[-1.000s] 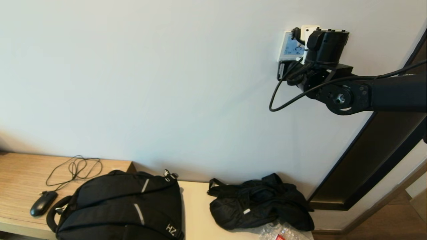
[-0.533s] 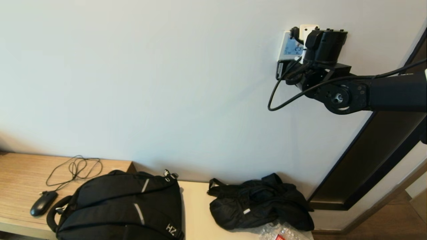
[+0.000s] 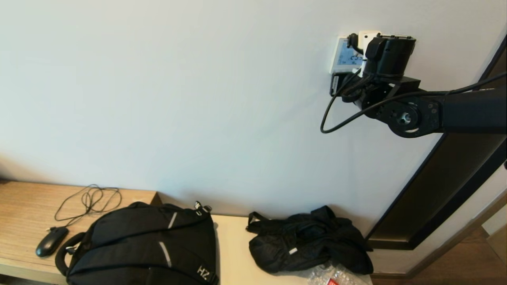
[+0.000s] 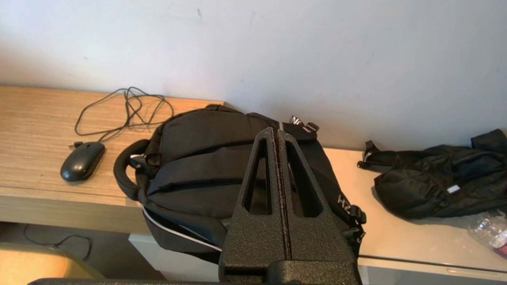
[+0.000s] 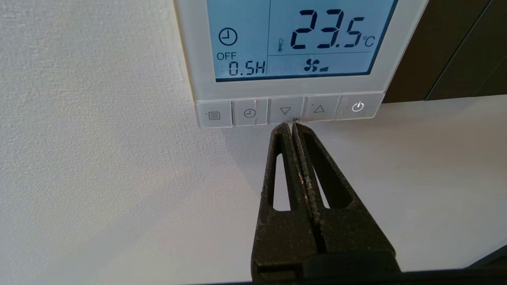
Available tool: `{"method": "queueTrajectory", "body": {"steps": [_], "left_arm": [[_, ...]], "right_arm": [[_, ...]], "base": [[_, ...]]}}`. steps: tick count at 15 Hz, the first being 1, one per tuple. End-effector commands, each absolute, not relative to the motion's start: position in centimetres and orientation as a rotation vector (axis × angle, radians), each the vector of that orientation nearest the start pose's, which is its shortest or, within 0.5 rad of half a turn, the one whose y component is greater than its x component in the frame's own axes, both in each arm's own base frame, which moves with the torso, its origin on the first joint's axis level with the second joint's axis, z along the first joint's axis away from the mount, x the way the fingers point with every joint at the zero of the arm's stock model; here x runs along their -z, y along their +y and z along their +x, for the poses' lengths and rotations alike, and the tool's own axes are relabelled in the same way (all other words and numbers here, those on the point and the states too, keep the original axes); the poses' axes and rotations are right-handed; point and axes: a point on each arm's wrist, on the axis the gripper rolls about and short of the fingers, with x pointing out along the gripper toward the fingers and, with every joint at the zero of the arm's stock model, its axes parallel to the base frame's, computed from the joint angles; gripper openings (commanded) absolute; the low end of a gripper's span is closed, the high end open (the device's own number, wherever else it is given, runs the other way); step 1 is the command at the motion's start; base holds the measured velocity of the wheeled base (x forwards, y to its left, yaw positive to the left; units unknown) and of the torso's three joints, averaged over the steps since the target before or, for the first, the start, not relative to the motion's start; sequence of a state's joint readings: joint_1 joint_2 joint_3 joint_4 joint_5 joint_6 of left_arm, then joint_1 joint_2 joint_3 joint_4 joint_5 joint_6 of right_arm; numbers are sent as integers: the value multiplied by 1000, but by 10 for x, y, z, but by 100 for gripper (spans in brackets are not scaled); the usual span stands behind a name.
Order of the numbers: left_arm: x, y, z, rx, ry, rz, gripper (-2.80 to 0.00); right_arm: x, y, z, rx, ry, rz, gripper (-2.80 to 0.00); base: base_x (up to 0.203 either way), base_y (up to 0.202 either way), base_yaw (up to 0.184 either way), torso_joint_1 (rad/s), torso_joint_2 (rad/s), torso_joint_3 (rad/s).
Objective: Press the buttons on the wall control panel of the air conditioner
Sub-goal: Press the temperature decrease button
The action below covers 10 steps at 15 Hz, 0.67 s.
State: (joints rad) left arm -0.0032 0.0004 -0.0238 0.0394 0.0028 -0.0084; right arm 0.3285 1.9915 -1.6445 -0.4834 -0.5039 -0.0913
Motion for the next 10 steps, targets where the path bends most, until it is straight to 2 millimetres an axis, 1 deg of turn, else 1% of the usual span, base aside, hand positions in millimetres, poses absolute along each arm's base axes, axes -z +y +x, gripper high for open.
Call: {"method": "queueTrajectory", "body": {"steps": [1, 6, 10], "left_arm": [[-78, 0, -25, 0, 16, -8, -280], [-78, 0, -25, 0, 15, -8, -280], [-78, 0, -25, 0, 15, -9, -280]], "right_arm": [[-299, 123, 392, 182, -118, -36, -280], [-302, 123, 393, 182, -125, -32, -280], [-296, 123, 397, 185, -111, -39, -280]], "base": [[0, 0, 0, 0, 0, 0], [0, 0, 0, 0, 0, 0], [0, 0, 0, 0, 0, 0]]}}
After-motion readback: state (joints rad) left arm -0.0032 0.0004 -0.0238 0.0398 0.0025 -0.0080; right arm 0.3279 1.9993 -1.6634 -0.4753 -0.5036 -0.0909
